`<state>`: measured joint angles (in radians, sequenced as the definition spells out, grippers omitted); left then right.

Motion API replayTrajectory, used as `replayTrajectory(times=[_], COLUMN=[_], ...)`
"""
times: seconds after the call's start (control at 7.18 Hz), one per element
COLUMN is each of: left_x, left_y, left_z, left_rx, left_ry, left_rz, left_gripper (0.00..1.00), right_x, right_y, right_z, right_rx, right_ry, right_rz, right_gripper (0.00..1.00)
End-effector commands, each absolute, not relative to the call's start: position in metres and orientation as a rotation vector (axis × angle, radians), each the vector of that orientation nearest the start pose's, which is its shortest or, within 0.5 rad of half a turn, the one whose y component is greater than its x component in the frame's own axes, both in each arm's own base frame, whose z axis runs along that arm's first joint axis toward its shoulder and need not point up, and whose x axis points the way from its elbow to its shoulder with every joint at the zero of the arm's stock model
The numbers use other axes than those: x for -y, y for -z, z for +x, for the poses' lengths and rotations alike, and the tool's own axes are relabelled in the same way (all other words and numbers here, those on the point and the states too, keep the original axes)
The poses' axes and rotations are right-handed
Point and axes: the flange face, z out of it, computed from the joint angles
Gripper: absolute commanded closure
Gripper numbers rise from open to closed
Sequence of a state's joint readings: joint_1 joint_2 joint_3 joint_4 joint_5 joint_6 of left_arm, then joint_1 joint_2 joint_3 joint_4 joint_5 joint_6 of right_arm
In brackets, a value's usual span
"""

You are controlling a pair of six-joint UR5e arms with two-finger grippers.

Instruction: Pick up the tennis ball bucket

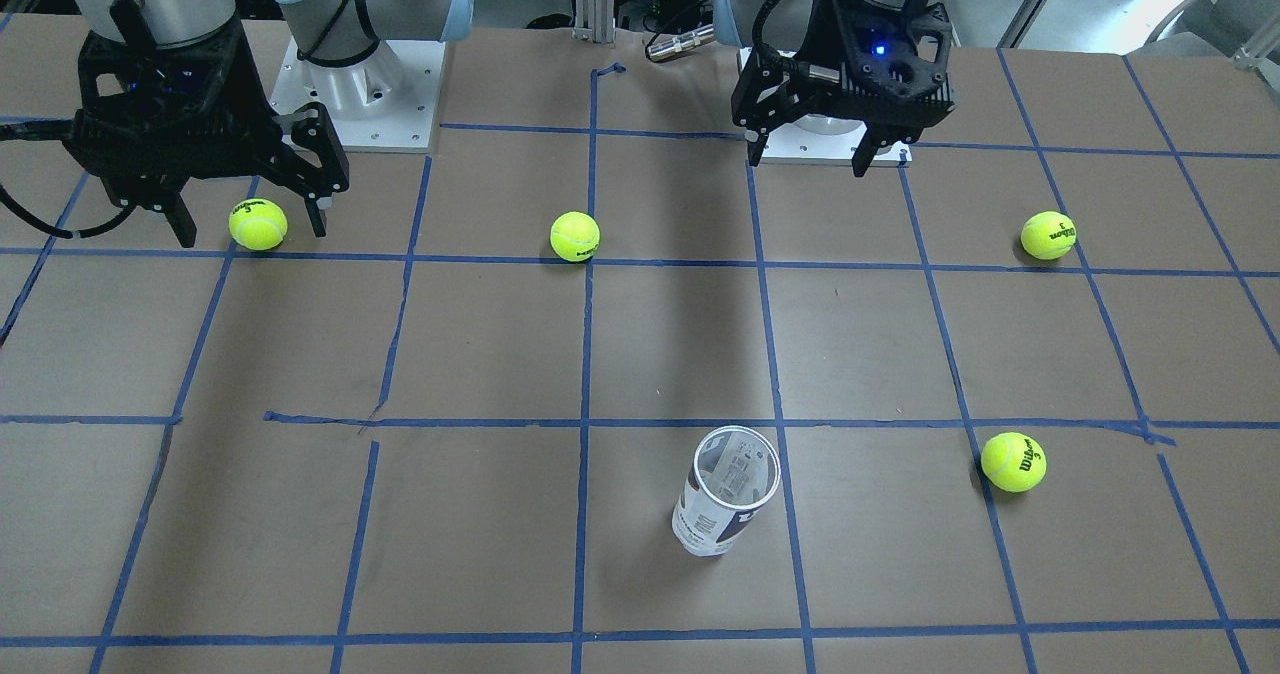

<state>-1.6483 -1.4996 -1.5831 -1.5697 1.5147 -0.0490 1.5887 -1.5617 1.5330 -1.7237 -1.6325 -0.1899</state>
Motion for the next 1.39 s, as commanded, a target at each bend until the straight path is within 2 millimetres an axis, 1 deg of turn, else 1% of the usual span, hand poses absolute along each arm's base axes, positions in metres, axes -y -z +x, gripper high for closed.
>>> replayTrajectory(times=[0.0,0.14,0.28,0.56,0.7,0.84,1.25], left_x=[0.485,0.493,0.493,0.486,0.485,0.485,0.482], left_y=[-0.534,-0.534,-0.531,-0.531,-0.530,-0.528,-0.525], left_z=[-0.171,-0.172,-0.174,-0.179,-0.179,-0.179,-0.180], left_rx=[-3.193,-3.149,-3.143,-3.126,-3.122,-3.127,-3.133], left_ry=[0.274,0.265,0.251,0.190,0.177,0.172,0.164], left_rz=[-0.041,-0.093,-0.083,-0.034,0.045,0.073,0.074], left_gripper=[0.00,0.00,0.00,0.00,0.00,0.00,0.00], right_x=[0.509,0.508,0.509,0.509,0.508,0.509,0.508], right_y=[-0.518,-0.519,-0.518,-0.518,-0.519,-0.517,-0.517], right_z=[0.137,0.139,0.136,0.137,0.138,0.139,0.138], right_rx=[-3.186,-3.184,-3.191,-3.189,-3.185,-3.182,-3.187], right_ry=[0.282,0.282,0.279,0.277,0.279,0.275,0.267], right_rz=[-0.325,-0.327,-0.325,-0.327,-0.330,-0.330,-0.333], right_gripper=[0.00,0.00,0.00,0.00,0.00,0.00,0.00])
